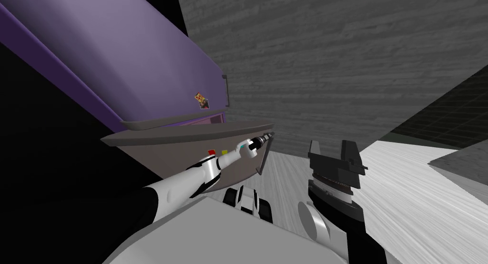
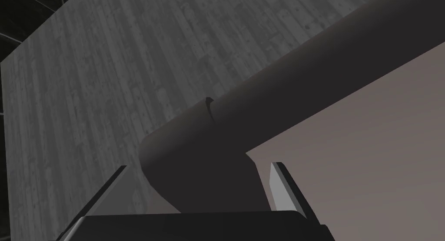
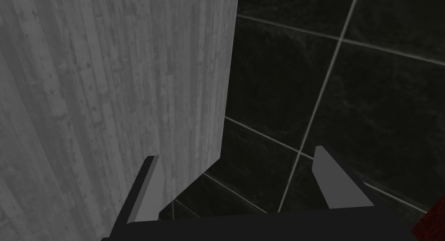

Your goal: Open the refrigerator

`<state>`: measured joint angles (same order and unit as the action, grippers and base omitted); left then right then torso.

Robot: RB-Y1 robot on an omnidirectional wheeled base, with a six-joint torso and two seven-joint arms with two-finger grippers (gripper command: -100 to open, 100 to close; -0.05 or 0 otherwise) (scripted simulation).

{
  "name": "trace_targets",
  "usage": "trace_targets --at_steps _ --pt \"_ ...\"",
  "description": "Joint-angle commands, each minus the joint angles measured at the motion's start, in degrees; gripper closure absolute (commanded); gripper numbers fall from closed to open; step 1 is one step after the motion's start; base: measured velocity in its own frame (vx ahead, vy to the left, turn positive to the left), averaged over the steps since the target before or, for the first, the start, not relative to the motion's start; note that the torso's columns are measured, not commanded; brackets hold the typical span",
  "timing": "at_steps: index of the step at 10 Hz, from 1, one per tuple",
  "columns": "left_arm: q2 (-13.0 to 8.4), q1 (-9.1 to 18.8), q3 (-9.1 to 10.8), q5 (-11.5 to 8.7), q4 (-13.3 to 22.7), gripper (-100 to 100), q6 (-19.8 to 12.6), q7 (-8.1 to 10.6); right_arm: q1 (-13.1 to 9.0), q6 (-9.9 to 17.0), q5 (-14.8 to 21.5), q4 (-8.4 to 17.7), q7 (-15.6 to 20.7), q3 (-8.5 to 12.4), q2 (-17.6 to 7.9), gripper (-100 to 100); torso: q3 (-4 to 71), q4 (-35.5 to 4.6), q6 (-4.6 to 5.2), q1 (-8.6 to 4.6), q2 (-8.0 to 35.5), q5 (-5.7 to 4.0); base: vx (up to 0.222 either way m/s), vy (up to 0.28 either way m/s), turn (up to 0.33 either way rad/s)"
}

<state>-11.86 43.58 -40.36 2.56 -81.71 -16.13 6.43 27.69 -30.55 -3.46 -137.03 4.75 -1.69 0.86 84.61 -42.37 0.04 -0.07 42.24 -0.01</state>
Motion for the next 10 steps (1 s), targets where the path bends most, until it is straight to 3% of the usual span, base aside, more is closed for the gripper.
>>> trace_targets --at_steps 1,4,5,10 --pt "-0.87 2.94 -0.71 -1.57 -2.32 -100 -3.54 1.17 0.00 0.00 0.00 0.00 0.00 0.00 0.00 0 -0.19 -0.13 0.05 -0.05 0.29 0.00 0.013 0.019 0.039" --pt "-1.25 2.87 -1.07 -1.96 -1.98 -100 -4.28 1.38 -0.01 0.00 0.00 0.00 0.00 0.00 0.00 0 -0.44 -0.50 0.09 -0.03 0.70 0.06 0.004 0.004 0.003" --pt "-1.29 2.78 -1.17 -2.00 -1.95 0 -4.52 1.45 -0.02 0.01 0.00 0.01 0.00 -0.01 0.01 0 -0.40 -0.36 0.01 0.04 0.61 0.06 0.000 0.000 0.000" --pt "-1.26 2.31 -1.55 -2.12 -1.57 0 -4.78 1.52 -0.01 0.00 0.00 0.01 0.00 -0.01 0.00 0 -0.10 -0.02 -0.09 0.15 0.15 0.05 0.000 0.000 0.000"
